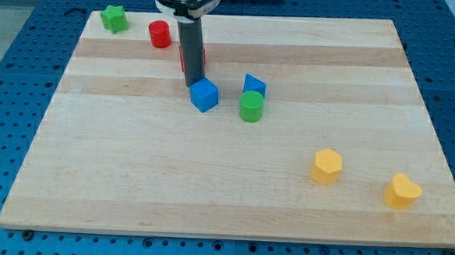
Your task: Push the blue cube towards left to the green circle
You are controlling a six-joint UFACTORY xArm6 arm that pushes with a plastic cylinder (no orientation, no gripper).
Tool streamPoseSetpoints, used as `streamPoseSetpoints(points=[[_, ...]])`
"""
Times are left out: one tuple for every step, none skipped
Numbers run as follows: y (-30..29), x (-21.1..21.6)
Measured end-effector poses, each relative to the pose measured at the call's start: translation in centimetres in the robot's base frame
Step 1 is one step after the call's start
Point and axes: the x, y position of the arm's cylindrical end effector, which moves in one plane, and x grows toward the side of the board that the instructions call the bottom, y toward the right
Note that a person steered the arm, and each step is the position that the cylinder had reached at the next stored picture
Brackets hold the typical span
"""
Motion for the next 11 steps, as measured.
streamPoseSetpoints(points=[[-2.7,-1.0],[-4.9,-1.0],[-4.6,-0.4],[-1.2,1.0],[1.1,2.5],[0.8,3.1],[-0.7,3.4],[-2.7,5.0],[-1.4,5.2],[3.1,5.2],[4.8,5.2]])
